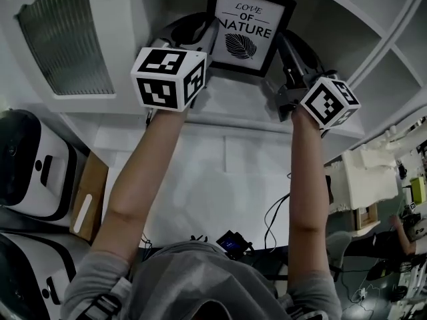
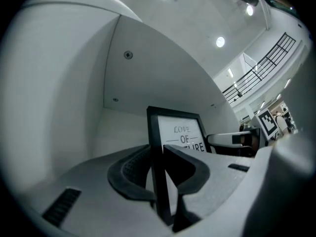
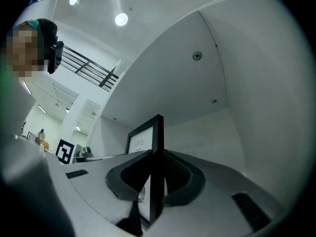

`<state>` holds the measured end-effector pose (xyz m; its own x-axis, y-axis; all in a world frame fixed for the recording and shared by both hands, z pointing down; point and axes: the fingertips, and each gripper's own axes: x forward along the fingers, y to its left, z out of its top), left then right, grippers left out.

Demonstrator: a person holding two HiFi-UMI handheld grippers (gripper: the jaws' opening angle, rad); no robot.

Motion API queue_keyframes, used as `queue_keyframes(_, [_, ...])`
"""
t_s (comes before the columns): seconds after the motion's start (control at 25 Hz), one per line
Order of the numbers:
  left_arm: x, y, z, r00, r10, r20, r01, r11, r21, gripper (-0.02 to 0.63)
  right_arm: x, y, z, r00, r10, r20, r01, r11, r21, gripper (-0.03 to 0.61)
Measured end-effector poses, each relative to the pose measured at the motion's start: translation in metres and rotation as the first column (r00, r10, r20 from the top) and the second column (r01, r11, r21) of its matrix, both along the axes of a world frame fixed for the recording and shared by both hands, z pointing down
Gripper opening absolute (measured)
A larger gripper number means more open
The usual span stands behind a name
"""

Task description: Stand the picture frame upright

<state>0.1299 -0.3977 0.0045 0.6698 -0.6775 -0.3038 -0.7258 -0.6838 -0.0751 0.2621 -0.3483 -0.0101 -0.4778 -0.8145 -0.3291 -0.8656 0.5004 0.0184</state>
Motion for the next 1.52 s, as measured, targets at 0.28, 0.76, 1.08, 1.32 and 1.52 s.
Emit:
queue_keyframes(0.28, [0.015, -0.031, -0.001, 0.998, -0.016, 0.066, 0.017, 1.000, -0.017, 0.078, 0.017, -0.039, 0.000, 0.999, 0.019, 0.036, -0.018, 0.999, -0.033, 0.074])
queue_keyframes(0.76, [0.031, -0.085, 0.014, 0.986, -0.037, 0.163, 0.050, 0.996, -0.078, 0.078, 0.030, -0.097, 0.024, 0.997, 0.075, -0.007, -0.075, 0.989, -0.129, 0.072])
queue_keyframes(1.08, [0.030, -0.104, 0.033, 0.984, -0.022, 0.177, 0.050, 0.987, -0.152, 0.078, 0.028, -0.116, 0.040, 0.996, 0.083, -0.039, -0.088, 0.983, -0.158, 0.072])
queue_keyframes(1.32, [0.032, -0.112, 0.037, 0.958, -0.069, 0.279, 0.098, 0.991, -0.091, 0.088, 0.028, -0.125, 0.041, 0.989, 0.121, -0.089, -0.133, 0.981, -0.144, 0.073])
queue_keyframes(1.52, [0.033, -0.113, 0.037, 0.956, -0.067, 0.286, 0.095, 0.992, -0.087, 0.089, 0.027, -0.126, 0.041, 0.982, 0.150, -0.115, -0.164, 0.979, -0.119, 0.074])
